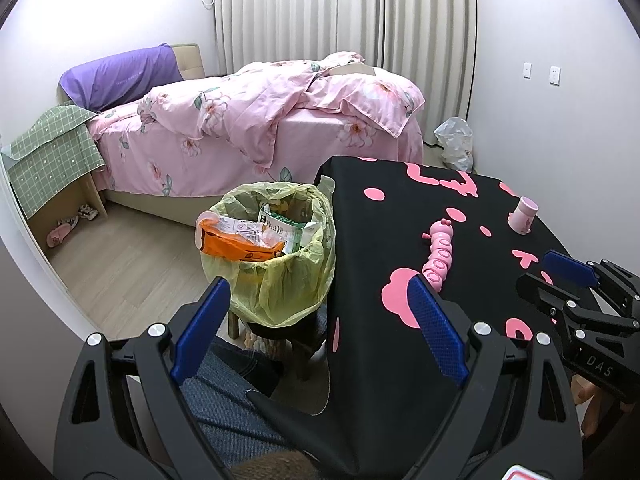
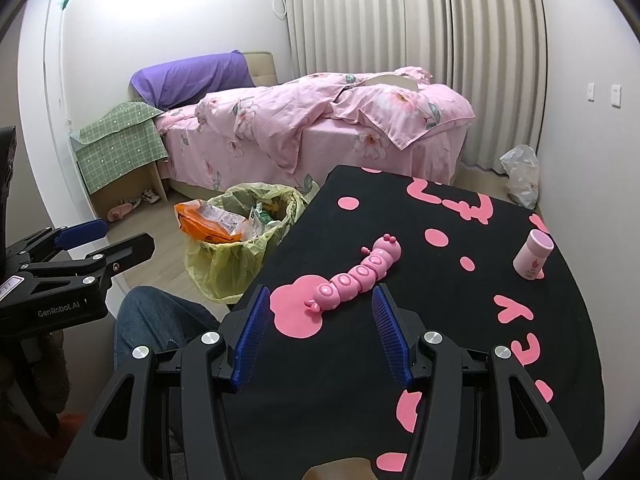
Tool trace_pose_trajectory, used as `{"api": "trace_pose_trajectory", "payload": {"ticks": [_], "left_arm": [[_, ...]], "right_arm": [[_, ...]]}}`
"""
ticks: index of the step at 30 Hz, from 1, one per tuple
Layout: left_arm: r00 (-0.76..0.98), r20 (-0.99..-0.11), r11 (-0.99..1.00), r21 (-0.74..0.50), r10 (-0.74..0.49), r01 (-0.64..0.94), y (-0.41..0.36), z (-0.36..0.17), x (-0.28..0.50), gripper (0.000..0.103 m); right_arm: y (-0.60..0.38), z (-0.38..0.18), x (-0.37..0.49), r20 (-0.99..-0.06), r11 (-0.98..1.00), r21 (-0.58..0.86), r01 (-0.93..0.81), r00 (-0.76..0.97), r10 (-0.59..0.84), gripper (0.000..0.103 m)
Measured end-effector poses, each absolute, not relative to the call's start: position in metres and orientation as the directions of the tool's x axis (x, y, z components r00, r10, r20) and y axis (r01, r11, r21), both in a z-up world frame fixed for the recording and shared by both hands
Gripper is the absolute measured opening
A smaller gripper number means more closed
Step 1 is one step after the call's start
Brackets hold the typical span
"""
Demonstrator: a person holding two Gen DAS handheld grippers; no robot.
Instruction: Collect trash
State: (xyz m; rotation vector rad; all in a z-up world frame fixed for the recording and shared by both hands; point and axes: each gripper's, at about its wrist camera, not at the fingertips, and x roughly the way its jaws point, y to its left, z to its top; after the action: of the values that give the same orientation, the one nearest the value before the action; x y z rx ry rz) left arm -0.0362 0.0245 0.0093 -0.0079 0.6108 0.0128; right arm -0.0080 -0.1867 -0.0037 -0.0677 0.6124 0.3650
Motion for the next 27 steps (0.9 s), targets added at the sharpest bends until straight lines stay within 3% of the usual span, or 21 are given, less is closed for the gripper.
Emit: {"api": "trace_pose_trajectory", "payload": {"ticks": [27], "left_arm": [[0.819, -0.572, 0.999, -0.004, -0.030, 0.034, 0.023, 0.015, -0.038, 0.086]], "right_arm": [[-0.200, 0.002, -0.017, -0.549, 0.948, 0.050, -0.315, 0.784, 0.290, 0.051]]}}
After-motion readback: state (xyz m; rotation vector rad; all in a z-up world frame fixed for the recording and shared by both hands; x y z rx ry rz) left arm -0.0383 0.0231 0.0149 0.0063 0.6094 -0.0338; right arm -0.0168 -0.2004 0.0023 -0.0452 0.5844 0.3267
